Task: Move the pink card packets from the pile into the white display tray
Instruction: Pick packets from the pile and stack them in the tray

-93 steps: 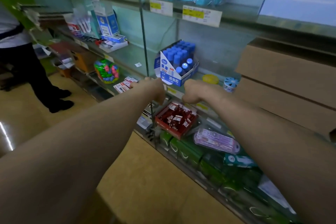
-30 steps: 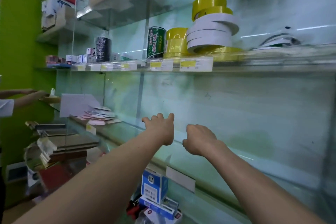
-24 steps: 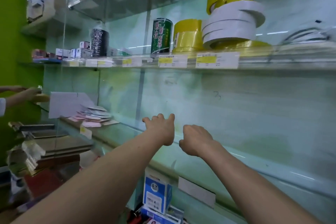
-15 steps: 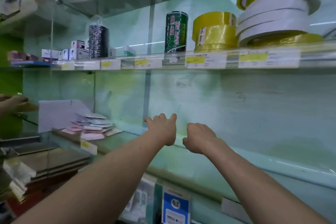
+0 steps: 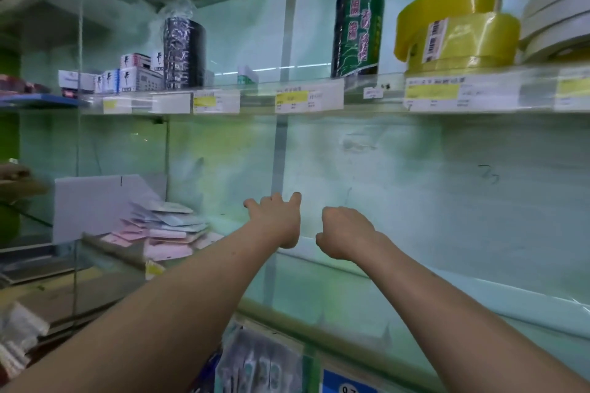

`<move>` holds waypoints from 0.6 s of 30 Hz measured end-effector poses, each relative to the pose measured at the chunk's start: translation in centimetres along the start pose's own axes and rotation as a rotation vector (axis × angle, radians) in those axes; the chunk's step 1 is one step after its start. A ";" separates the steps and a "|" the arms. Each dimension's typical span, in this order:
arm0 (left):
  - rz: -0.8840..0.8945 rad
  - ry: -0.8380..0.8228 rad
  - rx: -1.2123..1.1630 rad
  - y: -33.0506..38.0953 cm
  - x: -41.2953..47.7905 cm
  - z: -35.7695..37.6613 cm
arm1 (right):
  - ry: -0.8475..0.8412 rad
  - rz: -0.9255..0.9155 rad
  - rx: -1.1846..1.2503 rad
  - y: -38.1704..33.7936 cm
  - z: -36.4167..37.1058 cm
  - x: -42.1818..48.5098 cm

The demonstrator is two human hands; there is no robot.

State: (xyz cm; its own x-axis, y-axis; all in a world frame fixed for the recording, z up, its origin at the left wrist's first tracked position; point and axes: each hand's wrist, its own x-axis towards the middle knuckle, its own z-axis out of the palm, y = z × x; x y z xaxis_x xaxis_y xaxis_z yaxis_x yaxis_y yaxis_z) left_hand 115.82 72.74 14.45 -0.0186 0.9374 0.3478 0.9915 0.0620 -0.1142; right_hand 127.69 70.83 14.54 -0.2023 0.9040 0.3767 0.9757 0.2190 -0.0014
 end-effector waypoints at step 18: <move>-0.015 -0.041 -0.028 -8.3 6.4 4.2 | -0.002 -0.064 0.003 -7.3 4.5 8.2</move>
State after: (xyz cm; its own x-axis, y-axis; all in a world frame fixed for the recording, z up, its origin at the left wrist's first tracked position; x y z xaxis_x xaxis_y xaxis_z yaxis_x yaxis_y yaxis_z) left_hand 106.91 79.66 13.77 -0.0381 0.9498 0.3106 0.9943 0.0670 -0.0831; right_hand 118.48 78.31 13.48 -0.2644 0.8888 0.3743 0.9606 0.2774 0.0198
